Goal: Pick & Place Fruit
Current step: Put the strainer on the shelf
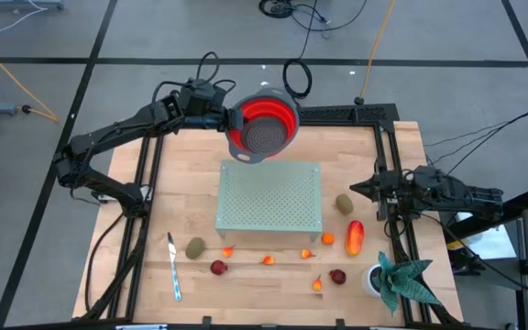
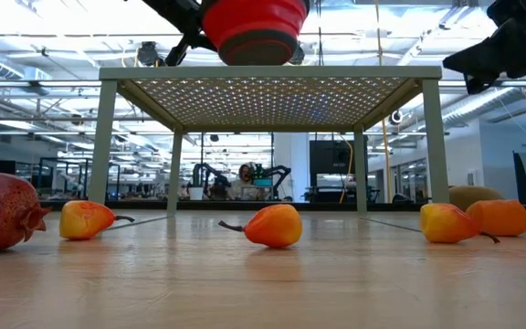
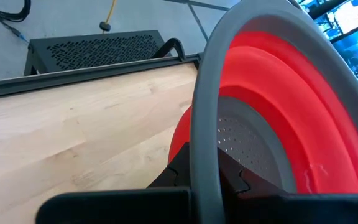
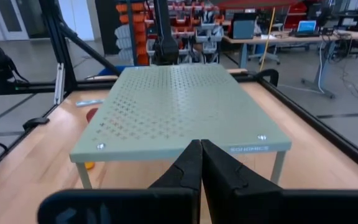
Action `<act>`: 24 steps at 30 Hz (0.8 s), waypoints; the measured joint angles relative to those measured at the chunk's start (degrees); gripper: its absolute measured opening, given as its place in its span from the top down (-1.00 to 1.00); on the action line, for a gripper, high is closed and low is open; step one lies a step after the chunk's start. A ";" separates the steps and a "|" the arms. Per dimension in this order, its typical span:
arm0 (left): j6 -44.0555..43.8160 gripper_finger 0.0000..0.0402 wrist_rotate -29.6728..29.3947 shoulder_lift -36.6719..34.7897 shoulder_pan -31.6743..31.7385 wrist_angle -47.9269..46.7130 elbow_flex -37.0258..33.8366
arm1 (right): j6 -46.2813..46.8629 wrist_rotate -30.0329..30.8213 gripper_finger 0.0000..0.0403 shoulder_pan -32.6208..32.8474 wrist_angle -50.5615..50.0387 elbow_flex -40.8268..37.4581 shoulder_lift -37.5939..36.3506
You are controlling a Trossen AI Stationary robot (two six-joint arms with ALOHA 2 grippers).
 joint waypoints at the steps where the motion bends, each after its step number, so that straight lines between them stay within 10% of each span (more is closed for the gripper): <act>1: -0.13 0.94 0.00 0.00 0.00 0.01 0.00 | 0.00 0.00 1.00 0.00 -0.43 0.00 0.00; 10: 0.85 0.94 0.98 0.00 -1.14 2.26 0.00 | -0.02 0.11 1.00 0.00 -1.66 0.00 -0.10; 24: 21.34 0.94 27.86 0.00 -5.40 31.22 0.00 | -0.04 0.28 1.00 0.00 -1.66 0.00 -0.10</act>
